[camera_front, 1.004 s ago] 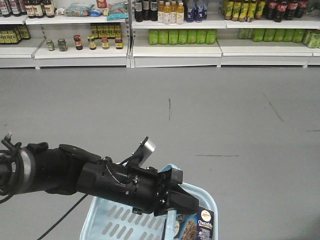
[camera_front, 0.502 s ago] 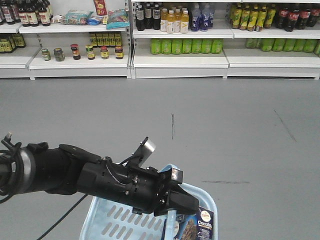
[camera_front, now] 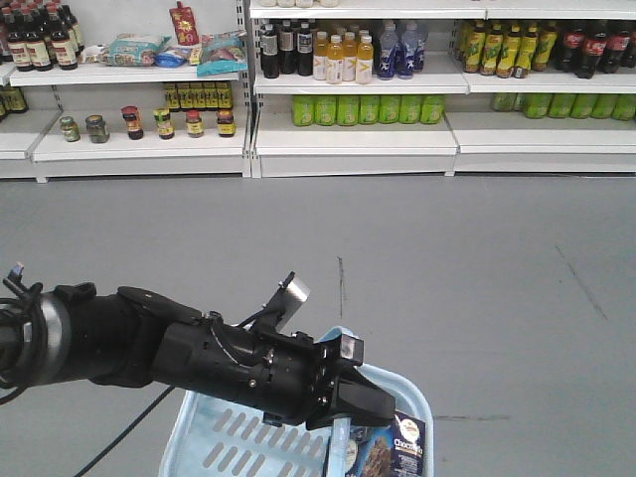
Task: Left arm holds basket, right arm returns cookies
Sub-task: 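Hold the basket with the left gripper while approaching the drink shelves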
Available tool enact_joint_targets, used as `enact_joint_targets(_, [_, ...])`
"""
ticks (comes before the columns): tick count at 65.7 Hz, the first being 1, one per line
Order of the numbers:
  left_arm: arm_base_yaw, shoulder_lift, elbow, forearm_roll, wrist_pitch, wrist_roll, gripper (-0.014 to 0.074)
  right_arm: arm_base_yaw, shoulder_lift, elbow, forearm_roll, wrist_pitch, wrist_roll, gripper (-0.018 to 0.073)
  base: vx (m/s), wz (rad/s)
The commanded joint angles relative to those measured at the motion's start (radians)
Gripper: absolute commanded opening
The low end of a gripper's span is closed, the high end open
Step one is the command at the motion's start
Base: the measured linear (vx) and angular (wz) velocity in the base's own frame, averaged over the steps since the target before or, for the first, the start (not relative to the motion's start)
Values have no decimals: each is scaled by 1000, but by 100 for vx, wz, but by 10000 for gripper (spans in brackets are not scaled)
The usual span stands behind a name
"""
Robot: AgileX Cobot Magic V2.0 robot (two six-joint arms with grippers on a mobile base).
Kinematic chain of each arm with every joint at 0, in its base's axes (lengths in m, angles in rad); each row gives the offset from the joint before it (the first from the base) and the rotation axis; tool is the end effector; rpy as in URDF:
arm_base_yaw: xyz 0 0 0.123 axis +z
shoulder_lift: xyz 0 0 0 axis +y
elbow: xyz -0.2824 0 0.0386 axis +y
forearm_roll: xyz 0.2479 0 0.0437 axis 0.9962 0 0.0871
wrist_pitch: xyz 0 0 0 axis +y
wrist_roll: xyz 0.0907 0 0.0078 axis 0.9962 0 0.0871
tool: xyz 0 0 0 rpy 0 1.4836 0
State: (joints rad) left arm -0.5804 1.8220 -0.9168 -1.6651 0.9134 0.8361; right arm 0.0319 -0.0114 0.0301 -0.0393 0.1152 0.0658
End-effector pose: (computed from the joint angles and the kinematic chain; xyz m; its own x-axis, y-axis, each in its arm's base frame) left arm 0.2432 -0.2454 0.1831 -0.9926 0.0797 -0.0914 0.1154 0.3886 -0.9141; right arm 0.0568 0.0014 0.1931 -0.0473 0.0253 -0.9986 -0.0261 0.9993 0.0265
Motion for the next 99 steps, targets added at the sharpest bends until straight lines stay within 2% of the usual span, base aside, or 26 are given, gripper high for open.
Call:
enact_joint_targets(1, [-1, -57, -23, -64, 67, 8, -6, 1, -10, -2, -7, -77, 0, -8, 37, -2])
enact_joint_targets(99, [-1, -57, -23, -64, 67, 8, -6, 1, -10, -2, -7, -77, 0, -8, 37, 0])
